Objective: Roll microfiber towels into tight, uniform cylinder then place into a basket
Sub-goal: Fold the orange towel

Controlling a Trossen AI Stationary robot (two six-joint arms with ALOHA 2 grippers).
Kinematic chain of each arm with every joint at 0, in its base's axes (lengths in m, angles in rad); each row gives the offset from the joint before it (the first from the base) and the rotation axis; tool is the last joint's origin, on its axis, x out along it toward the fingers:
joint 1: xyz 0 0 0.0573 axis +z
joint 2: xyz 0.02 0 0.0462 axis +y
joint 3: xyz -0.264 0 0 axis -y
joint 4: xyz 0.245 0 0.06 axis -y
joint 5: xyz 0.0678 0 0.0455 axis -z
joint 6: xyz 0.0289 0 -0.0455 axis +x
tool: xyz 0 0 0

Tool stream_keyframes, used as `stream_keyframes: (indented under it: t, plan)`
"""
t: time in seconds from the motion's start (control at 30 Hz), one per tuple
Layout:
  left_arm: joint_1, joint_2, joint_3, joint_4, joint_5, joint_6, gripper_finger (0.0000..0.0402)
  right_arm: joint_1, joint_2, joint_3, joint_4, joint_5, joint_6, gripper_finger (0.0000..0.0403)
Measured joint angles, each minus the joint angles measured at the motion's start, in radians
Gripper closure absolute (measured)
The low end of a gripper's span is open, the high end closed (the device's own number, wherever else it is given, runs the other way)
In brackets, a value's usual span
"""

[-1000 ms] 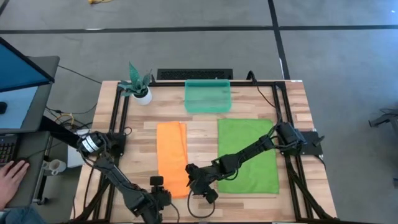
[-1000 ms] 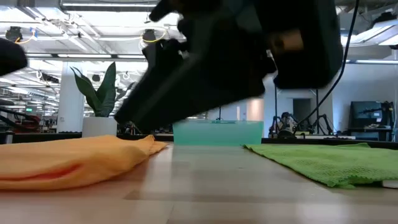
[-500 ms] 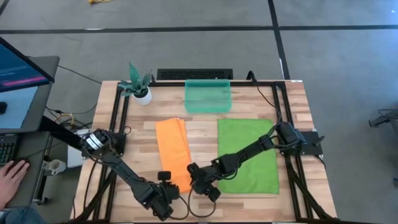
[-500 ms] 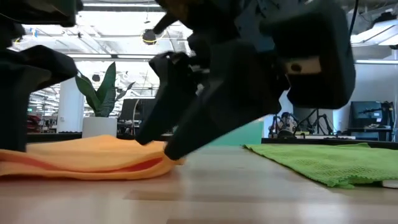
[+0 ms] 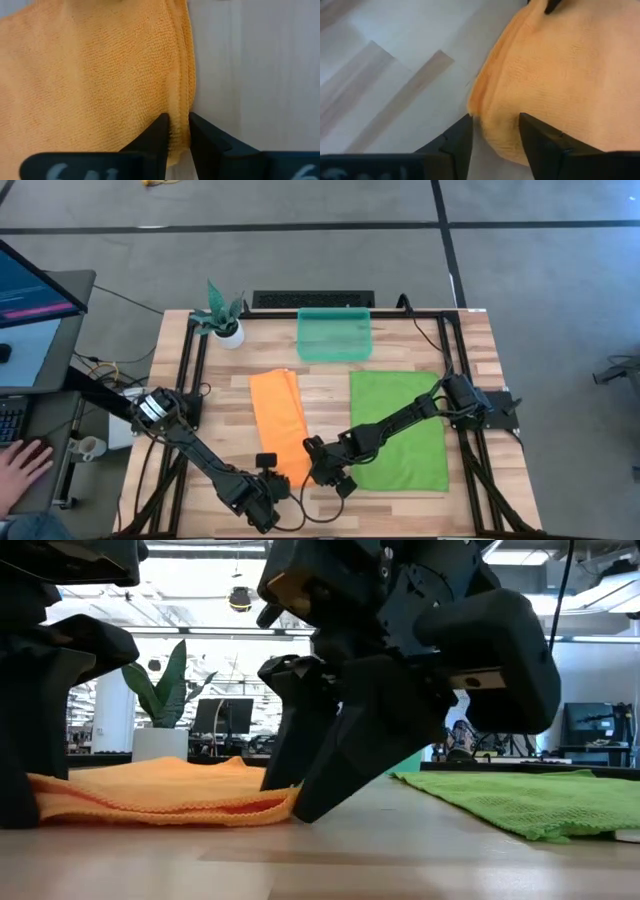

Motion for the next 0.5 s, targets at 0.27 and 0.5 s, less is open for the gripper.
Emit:
stream_keyframes:
  t: [0.27,0.5]
  plan:
    - [0.0,0.001,-0.002,0.003,-0.029,-0.008,0.0378,0.0,0.056,0.009,0.03,-0.028,0.059,0.0329]
    - [0.001,0.002,0.005,-0.008,-0.026,-0.043,0.0399,0.002,0.031,0.003,-0.004,-0.017,0.071,0.0393]
